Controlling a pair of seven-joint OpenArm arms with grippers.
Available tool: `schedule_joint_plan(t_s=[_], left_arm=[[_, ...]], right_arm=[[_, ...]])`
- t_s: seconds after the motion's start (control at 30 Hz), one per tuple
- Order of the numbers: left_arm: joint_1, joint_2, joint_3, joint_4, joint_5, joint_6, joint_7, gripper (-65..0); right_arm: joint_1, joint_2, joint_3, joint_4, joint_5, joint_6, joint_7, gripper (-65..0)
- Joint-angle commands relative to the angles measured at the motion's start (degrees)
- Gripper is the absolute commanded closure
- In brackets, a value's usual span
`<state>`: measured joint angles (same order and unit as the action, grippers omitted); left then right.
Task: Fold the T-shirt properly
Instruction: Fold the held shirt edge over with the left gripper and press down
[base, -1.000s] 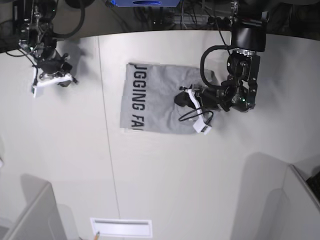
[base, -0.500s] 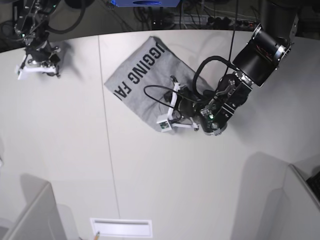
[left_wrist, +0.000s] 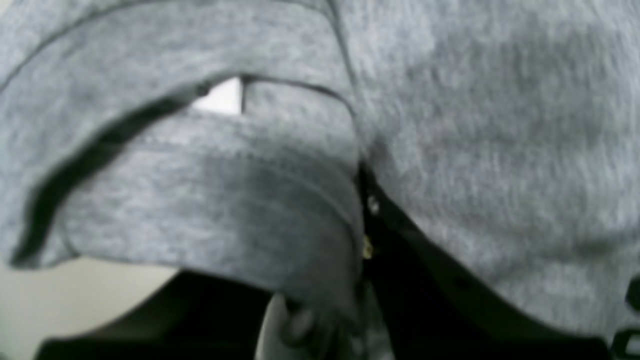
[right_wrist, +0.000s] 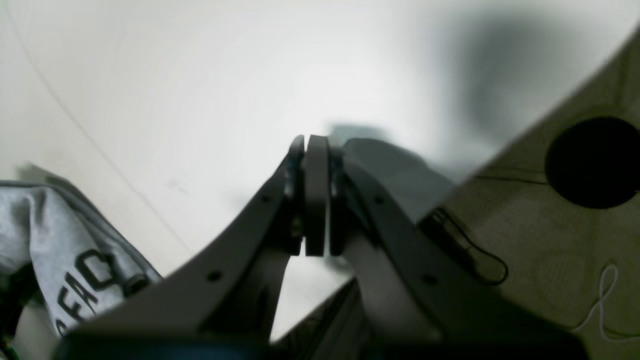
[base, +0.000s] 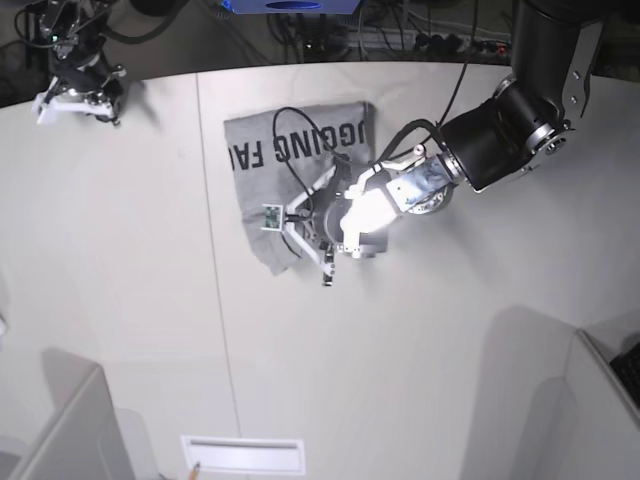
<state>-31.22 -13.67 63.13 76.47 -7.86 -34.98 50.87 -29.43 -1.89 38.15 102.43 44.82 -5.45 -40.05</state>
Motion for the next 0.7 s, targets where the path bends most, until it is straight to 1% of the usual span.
schedule_joint_plan(t_s=[0.0, 0.07, 0.13, 0.2, 0.33, 0.43, 0.57, 0.67], left_arm=[[1.2, -0.3, 0.9, -2.3, 2.4, -1.2, 2.8, 0.0], [1.2, 0.7, 0.9, -3.0, 3.0, -1.5, 2.4, 0.0], [1.1, 1.7, 0.9, -3.5, 3.1, -1.5, 2.4, 0.0], [1.6, 1.8, 0.8, -3.6, 3.1, -1.5, 2.4, 0.0], [2.1, 3.5, 0.8, -5.2, 3.1, -1.3, 2.3, 0.0], [2.2, 4.6, 0.9, -6.0, 3.2, -1.3, 2.1, 0.0], [2.3, 5.0, 1.5, -6.0, 3.2, -1.2, -1.5, 0.0], [2.3, 5.7, 1.5, -6.1, 3.2, -1.2, -1.5, 0.0]], right_arm=[[-0.9, 0.4, 0.1, 1.3, 0.3, 0.3, 0.9, 0.0], [-1.4, 0.4, -0.1, 1.3, 0.3, 0.3, 0.9, 0.0], [-1.4, -0.5, -0.1, 1.2, 0.3, 0.3, 0.9, 0.0], [-2.4, -1.3, 0.2, 1.3, 0.3, 0.4, 1.0, 0.0], [-3.3, -1.7, -0.3, 0.9, 0.3, 0.4, 3.9, 0.0], [-3.3, -1.7, -0.3, 0.9, 0.3, 0.4, 4.1, 0.0], [-3.2, -1.7, -0.3, 0.8, 0.3, 0.4, 4.2, 0.0], [-3.3, -1.7, -0.3, 0.8, 0.3, 0.4, 4.2, 0.0]])
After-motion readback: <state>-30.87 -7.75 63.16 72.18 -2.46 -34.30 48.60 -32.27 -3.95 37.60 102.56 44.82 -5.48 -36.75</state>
